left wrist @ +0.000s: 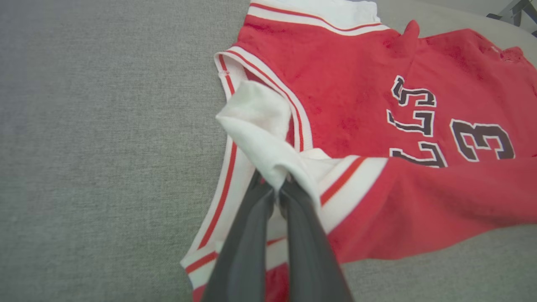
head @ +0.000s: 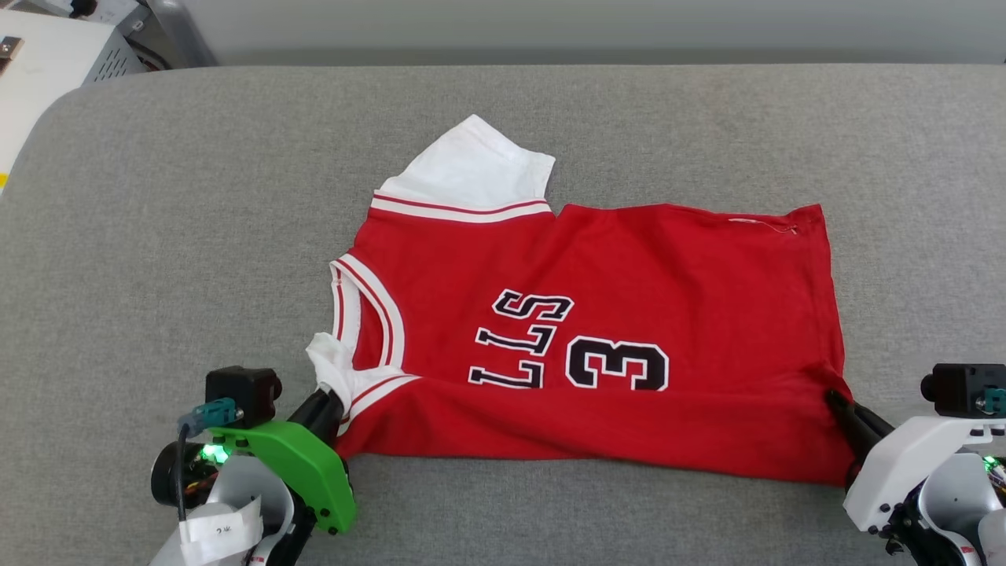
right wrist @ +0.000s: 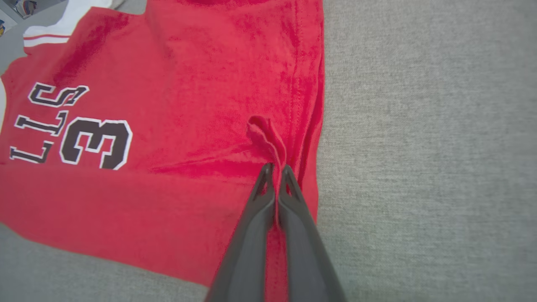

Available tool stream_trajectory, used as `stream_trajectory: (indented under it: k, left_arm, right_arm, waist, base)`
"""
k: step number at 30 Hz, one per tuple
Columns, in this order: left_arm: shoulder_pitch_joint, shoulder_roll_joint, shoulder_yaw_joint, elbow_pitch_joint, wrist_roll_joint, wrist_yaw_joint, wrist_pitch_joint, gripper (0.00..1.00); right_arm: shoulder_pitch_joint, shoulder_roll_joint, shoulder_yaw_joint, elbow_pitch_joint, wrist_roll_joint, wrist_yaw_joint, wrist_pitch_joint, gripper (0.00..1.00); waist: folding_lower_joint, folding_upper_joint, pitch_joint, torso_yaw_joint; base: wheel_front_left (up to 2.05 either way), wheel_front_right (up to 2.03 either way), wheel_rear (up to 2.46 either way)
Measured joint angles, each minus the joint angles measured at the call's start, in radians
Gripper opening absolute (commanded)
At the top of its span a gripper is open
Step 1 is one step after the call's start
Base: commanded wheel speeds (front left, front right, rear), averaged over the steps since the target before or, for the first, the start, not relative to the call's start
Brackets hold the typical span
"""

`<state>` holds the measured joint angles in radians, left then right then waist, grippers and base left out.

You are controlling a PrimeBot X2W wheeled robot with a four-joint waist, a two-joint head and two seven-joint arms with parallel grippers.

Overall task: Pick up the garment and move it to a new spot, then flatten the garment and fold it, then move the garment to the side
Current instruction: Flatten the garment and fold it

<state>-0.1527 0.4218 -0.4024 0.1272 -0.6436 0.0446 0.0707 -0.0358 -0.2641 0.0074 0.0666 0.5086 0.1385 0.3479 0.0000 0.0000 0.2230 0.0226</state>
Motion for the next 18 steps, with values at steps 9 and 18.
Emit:
stream_trajectory:
  k: [9, 18]
  left_arm:
    - [-0.089, -0.046, -0.027, 0.193, -0.016, -0.068, -0.028, 0.6]
    - [-0.118, -0.054, -0.014, 0.263, -0.013, -0.055, -0.063, 1.0]
  right_arm:
    - [-0.062, -0.026, 0.061, 0.131, 0.037, 0.0, -0.099, 0.8]
    - [-0.071, -0.018, 0.065, 0.144, 0.094, 0.0, -0.256, 1.0]
  waist:
    - [0.0, 0.0, 0.041, 0.003]
    - [0.0, 0.0, 0.007, 0.007]
  base:
    - [0.0, 0.0, 0.0]
    - [0.0, 0.0, 0.0]
